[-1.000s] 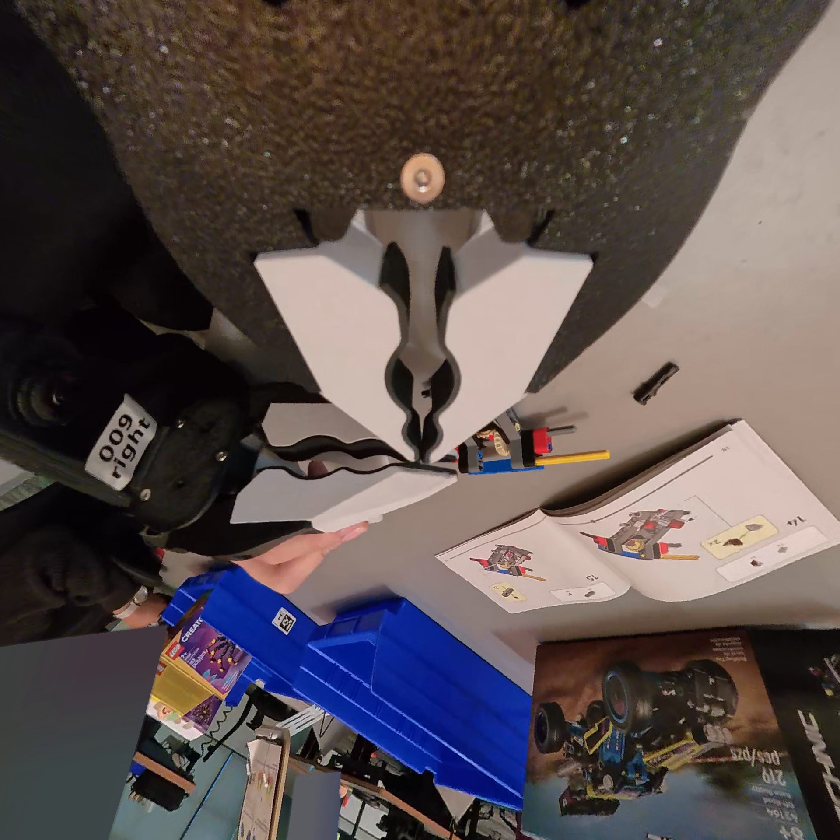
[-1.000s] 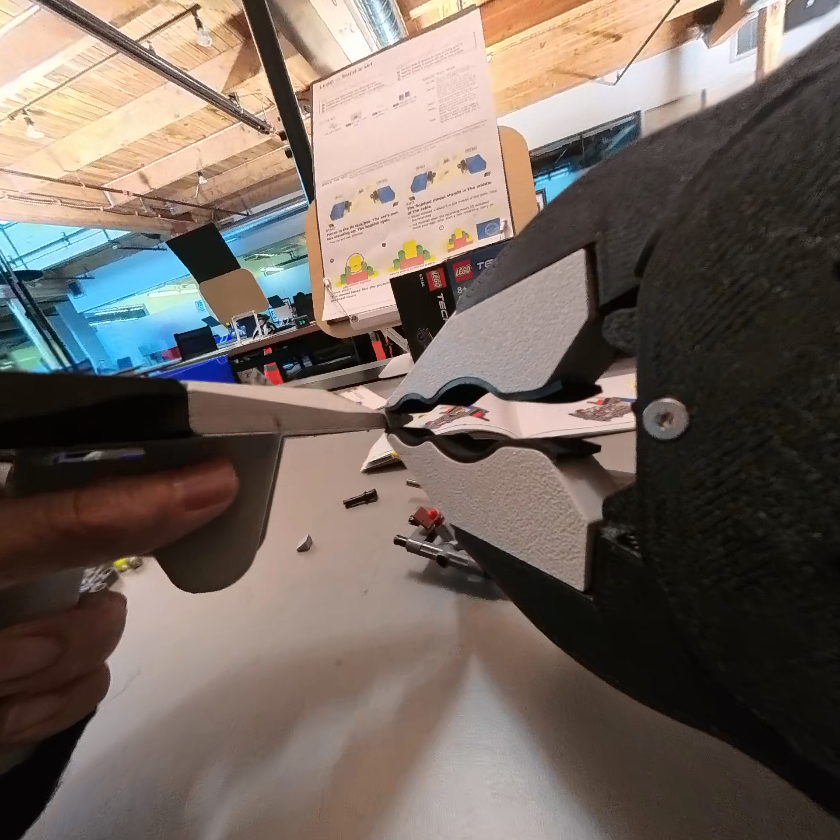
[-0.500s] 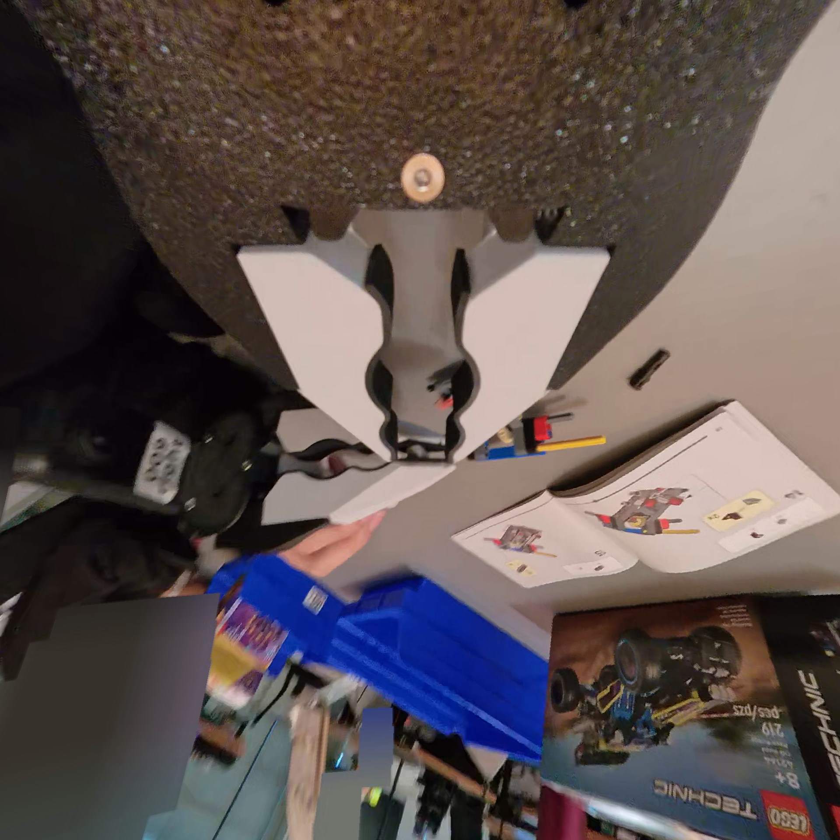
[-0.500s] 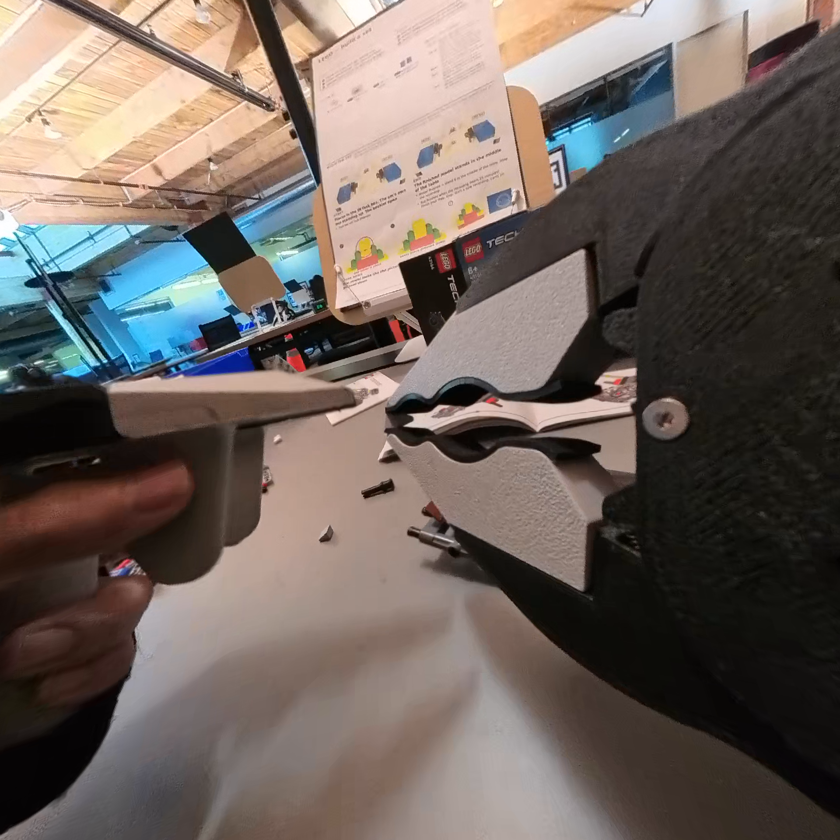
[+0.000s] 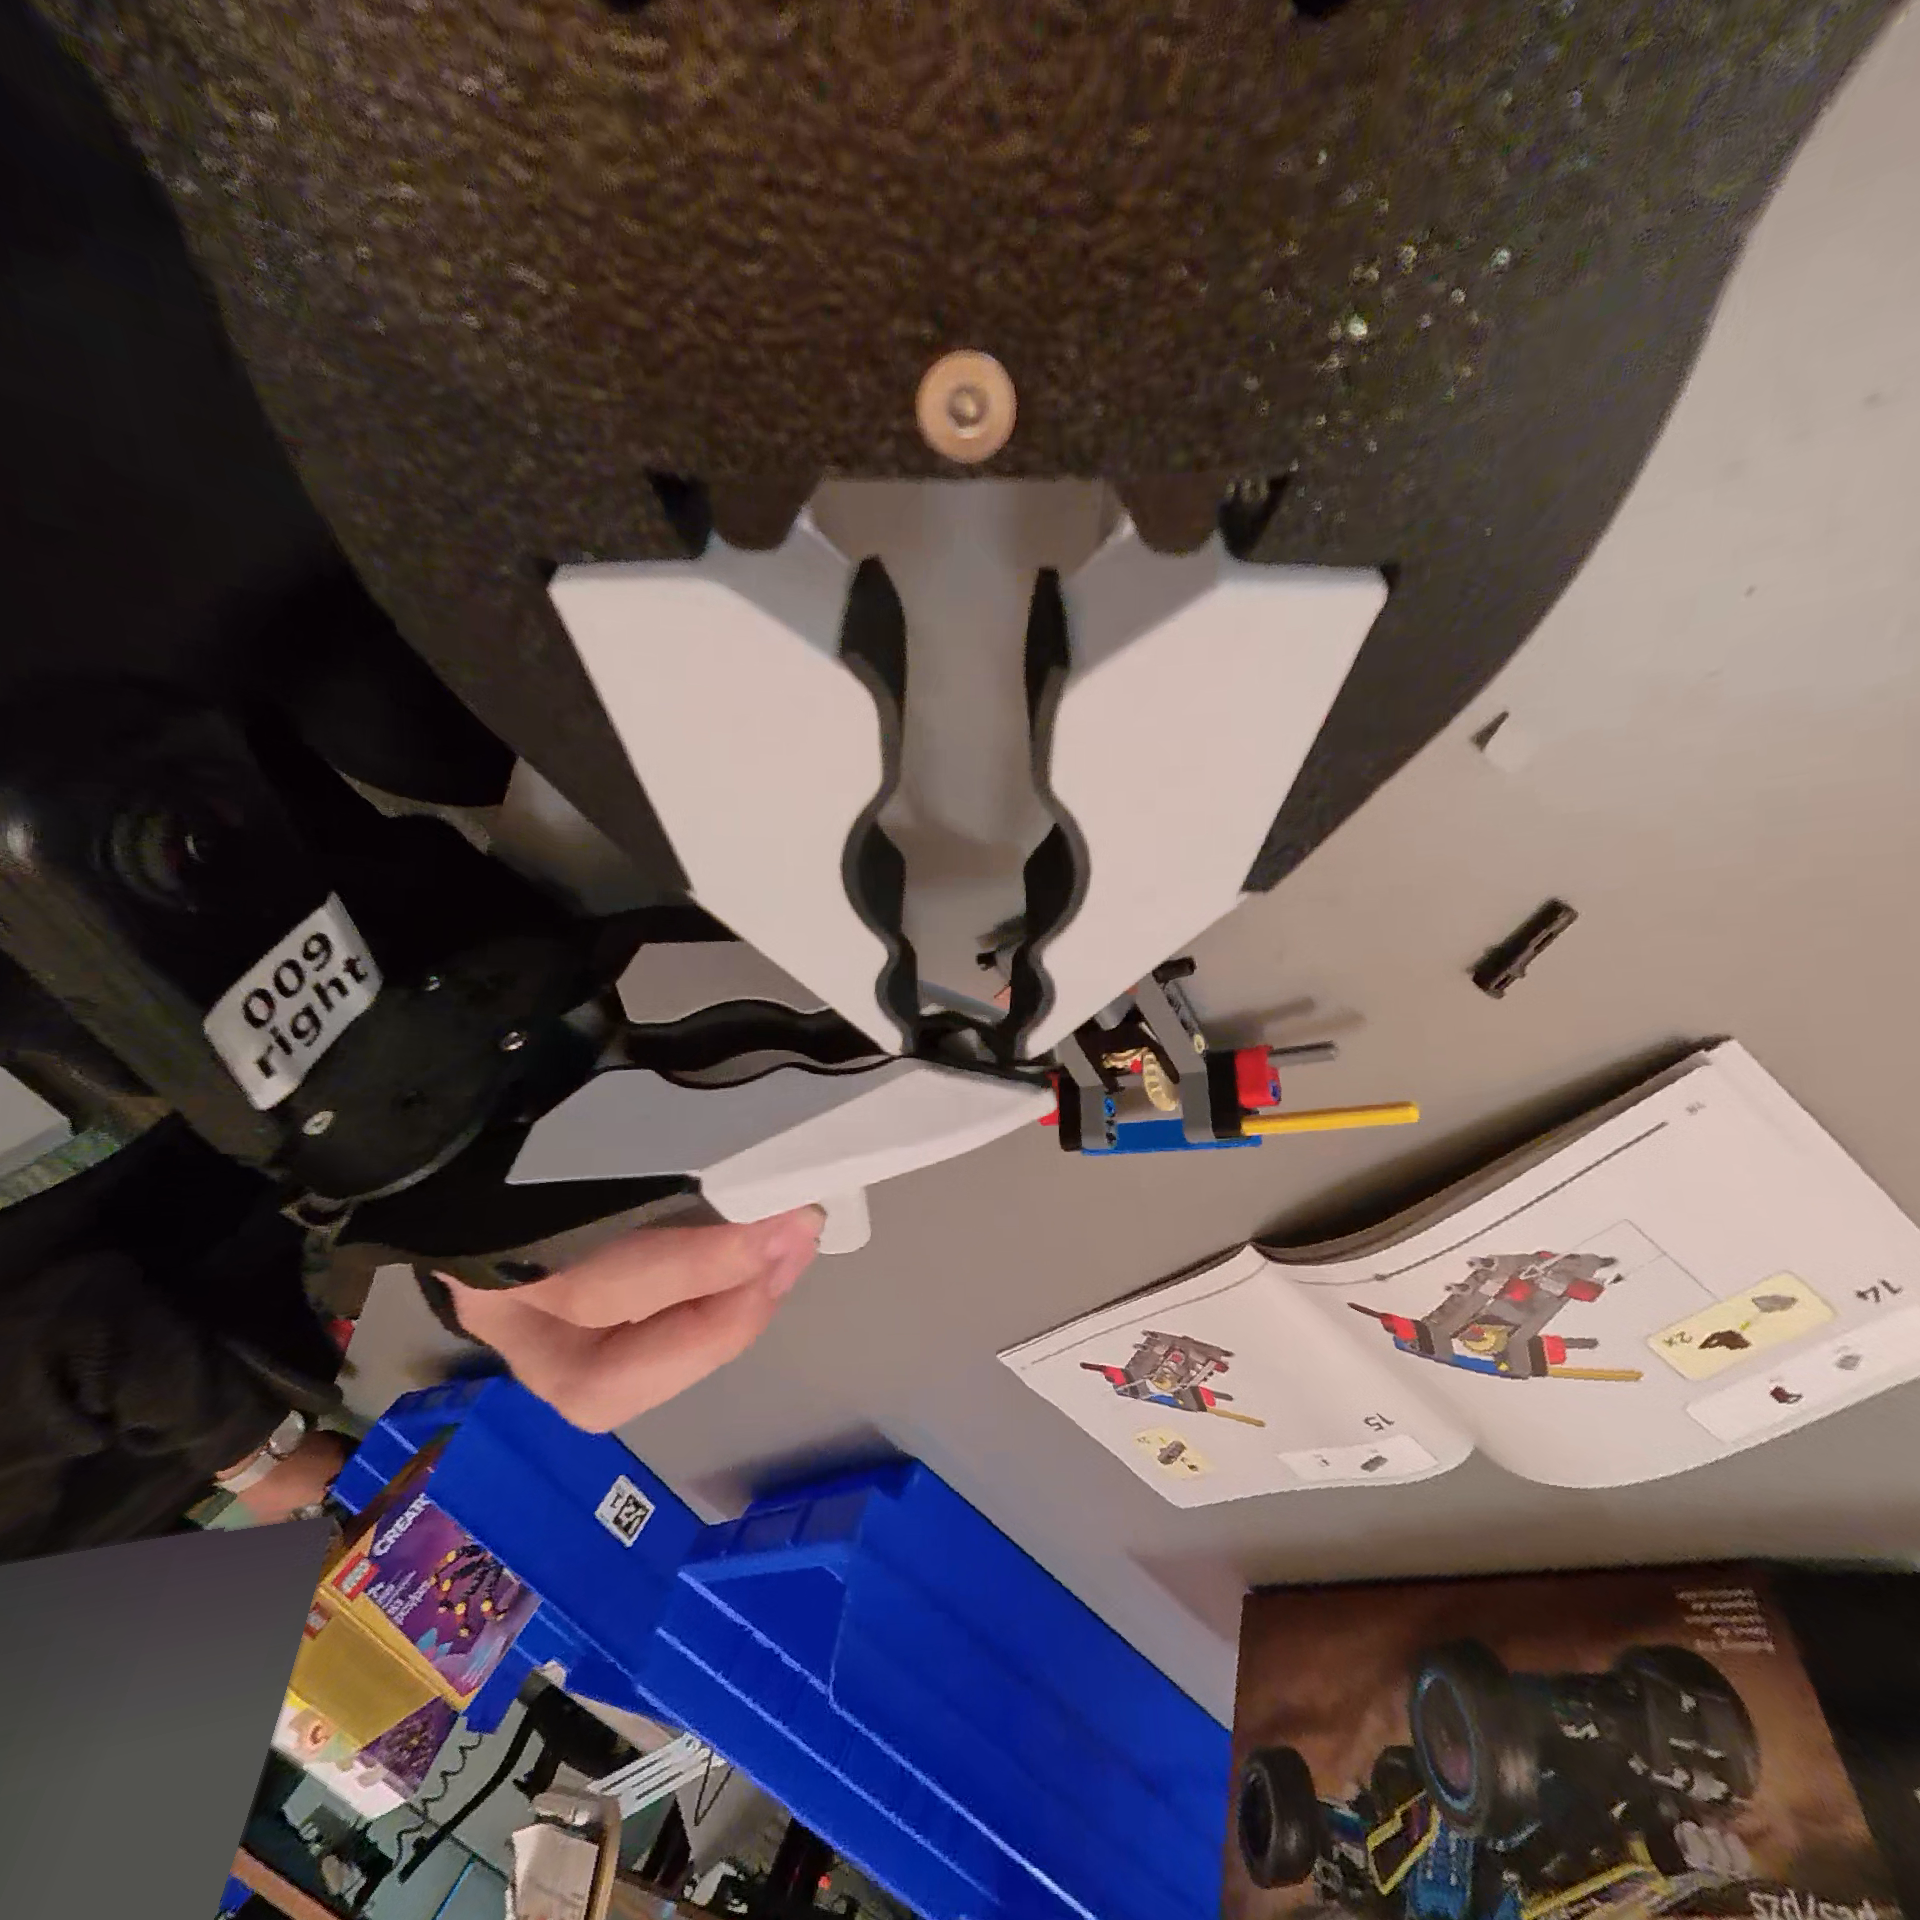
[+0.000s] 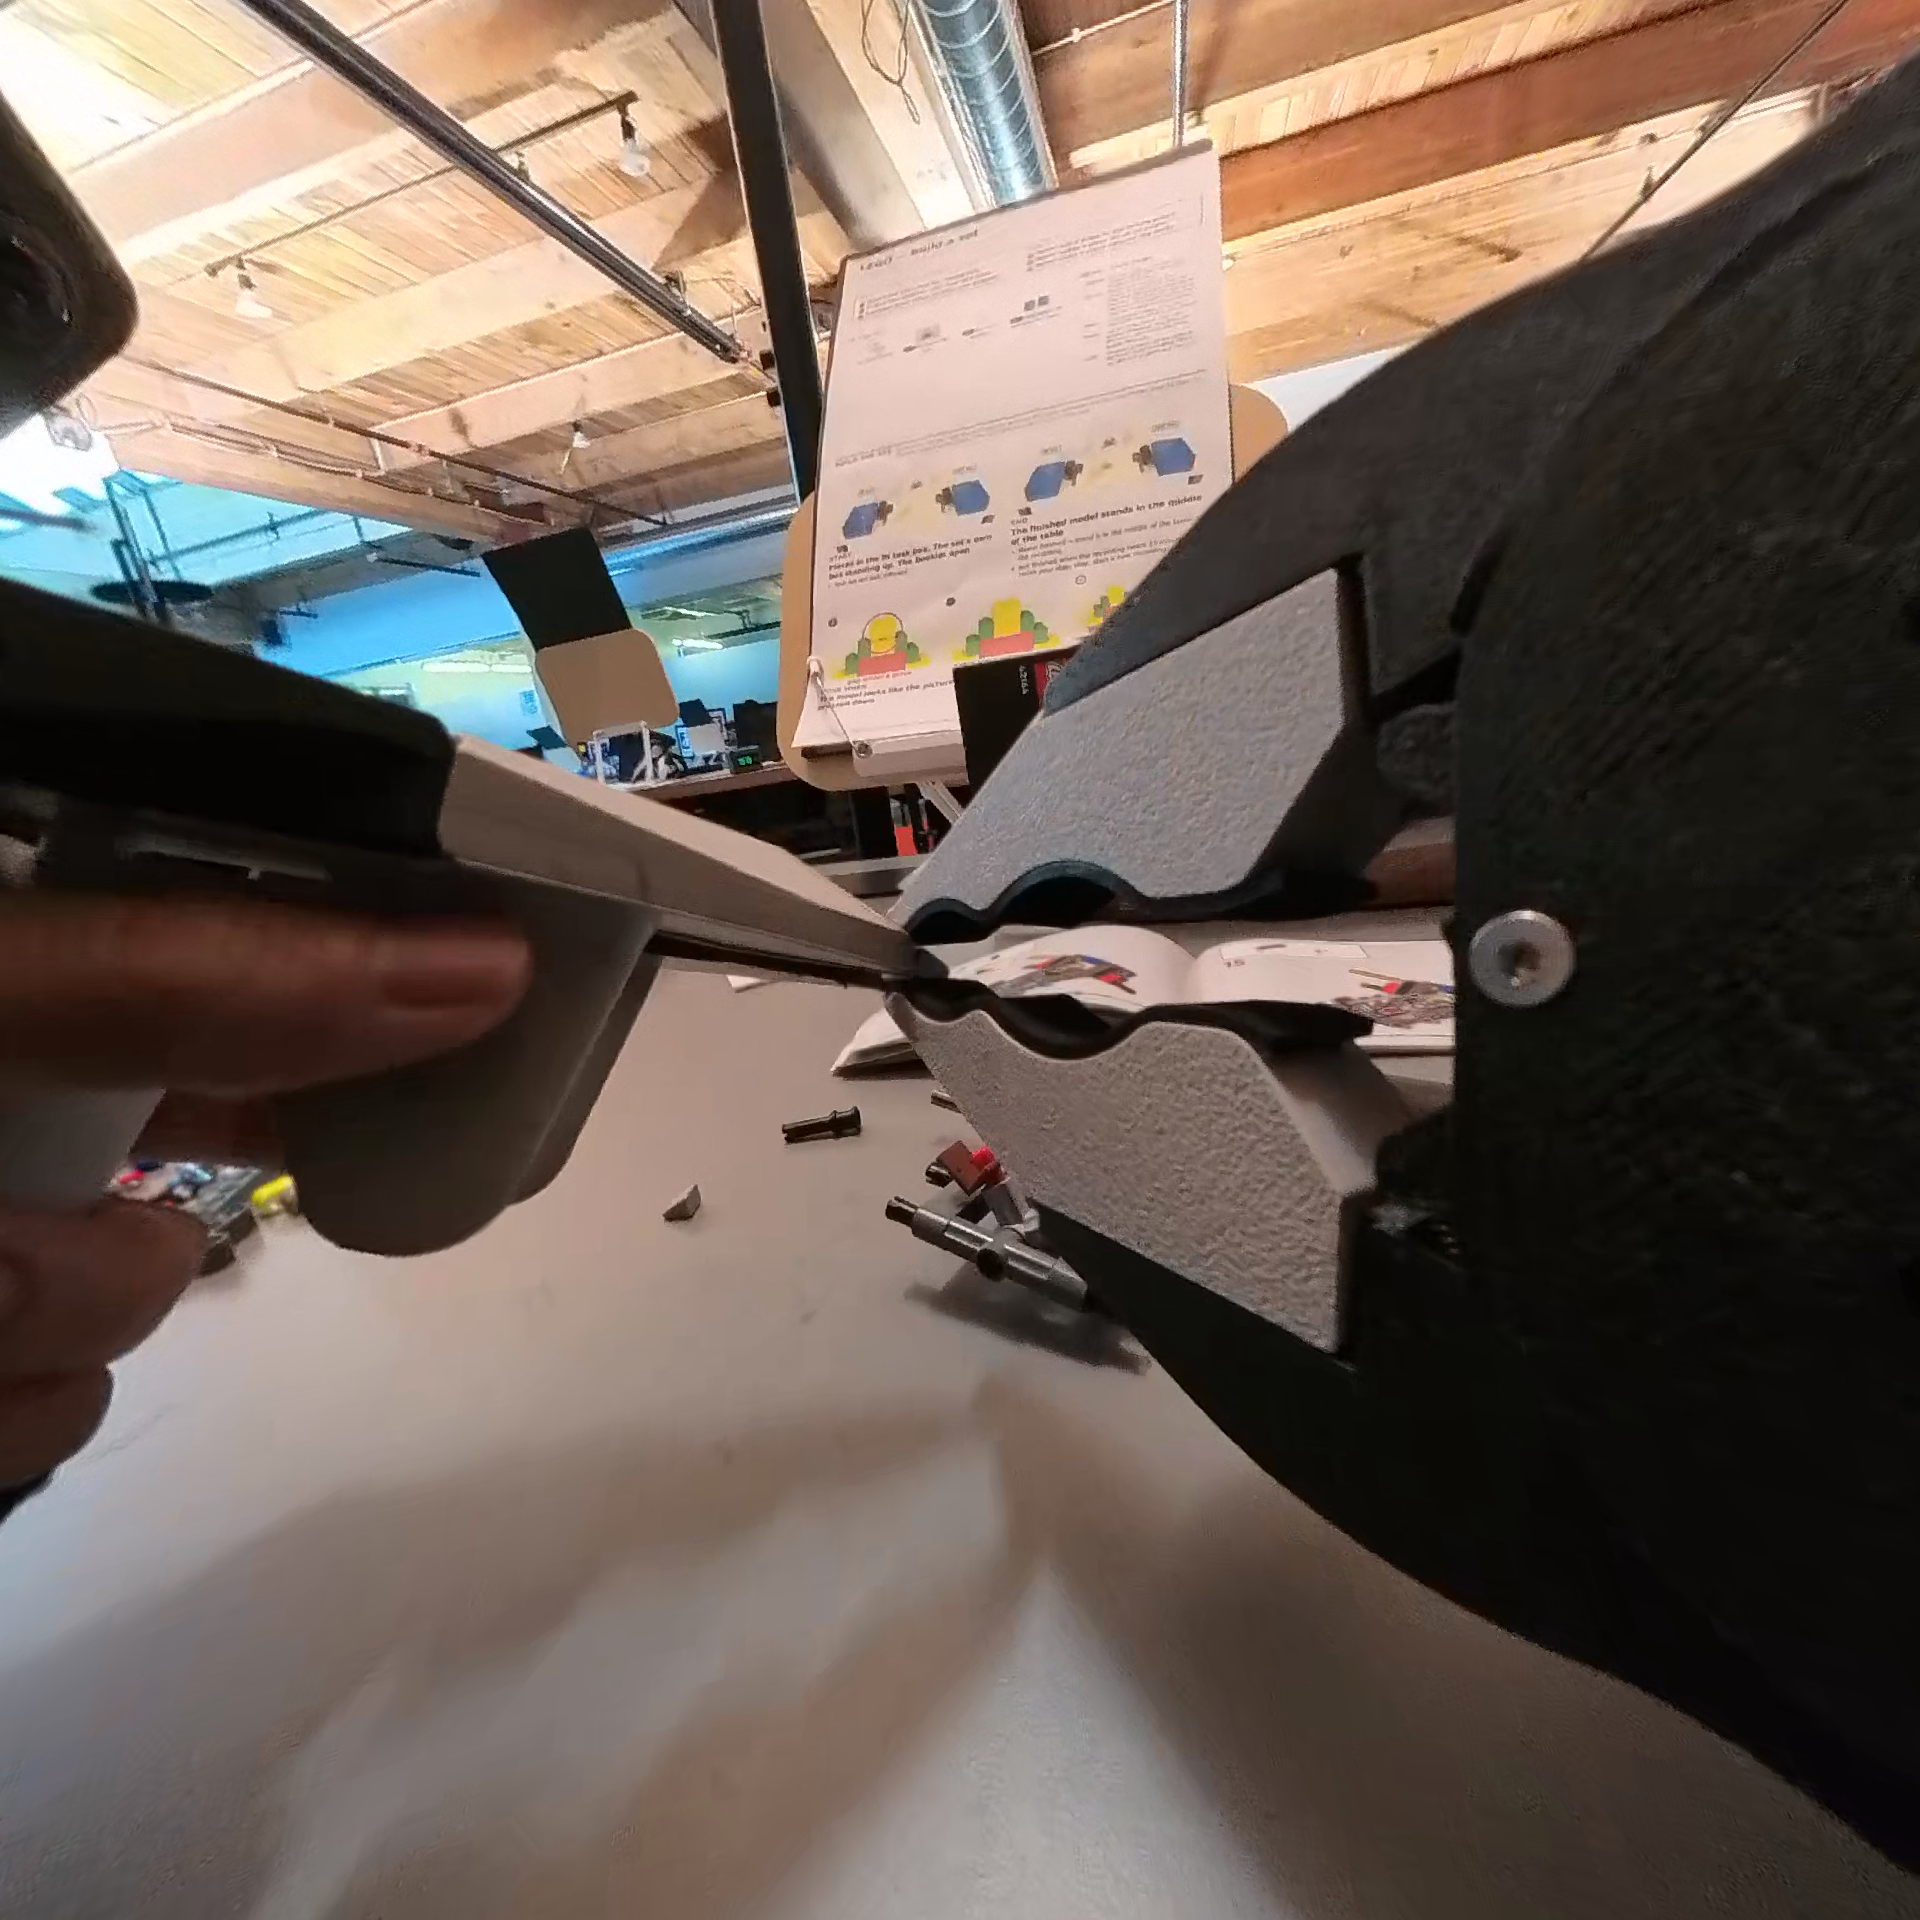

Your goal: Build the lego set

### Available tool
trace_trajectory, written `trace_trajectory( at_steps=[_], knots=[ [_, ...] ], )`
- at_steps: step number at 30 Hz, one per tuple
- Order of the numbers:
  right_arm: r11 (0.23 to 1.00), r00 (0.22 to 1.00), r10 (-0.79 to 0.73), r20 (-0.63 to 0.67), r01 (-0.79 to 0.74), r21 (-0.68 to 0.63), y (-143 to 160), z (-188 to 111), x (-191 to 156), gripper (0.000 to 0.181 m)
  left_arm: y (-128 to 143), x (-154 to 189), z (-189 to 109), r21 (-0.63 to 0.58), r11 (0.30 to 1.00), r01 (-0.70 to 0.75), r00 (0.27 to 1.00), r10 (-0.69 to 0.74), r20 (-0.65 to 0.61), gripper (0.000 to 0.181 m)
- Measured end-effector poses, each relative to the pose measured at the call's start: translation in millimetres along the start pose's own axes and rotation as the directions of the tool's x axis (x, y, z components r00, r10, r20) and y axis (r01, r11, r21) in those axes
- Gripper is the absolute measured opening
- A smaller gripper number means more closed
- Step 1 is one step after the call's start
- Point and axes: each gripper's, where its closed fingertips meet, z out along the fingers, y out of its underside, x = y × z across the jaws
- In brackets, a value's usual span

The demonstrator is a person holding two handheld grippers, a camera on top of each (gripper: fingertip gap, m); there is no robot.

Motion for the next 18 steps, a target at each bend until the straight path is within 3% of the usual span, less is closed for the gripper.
trace_trajectory(
  at_steps=[6, 14, 18],
  knots=[
    [1.000, 0.987, 0.004, 0.160, -0.007, 0.017, -4, 3, -25, 0.007, 23, -5, 3, -0.072, 0.997, 0.042, 0.999, -0.043, -0.020, 0.000],
    [0.994, 0.960, 0.113, 0.257, -0.112, -0.018, -5, 6, -43, 0.021, 50, -31, -6, -0.196, 0.974, -0.110, 0.982, 0.136, 0.128, 0.000],
    [0.973, 0.904, 0.231, 0.361, -0.220, -0.072, 2, -11, -44, 0.027, 59, -32, -11, -0.236, 0.959, -0.159, 0.975, 0.191, 0.118, 0.000]
  ],
)
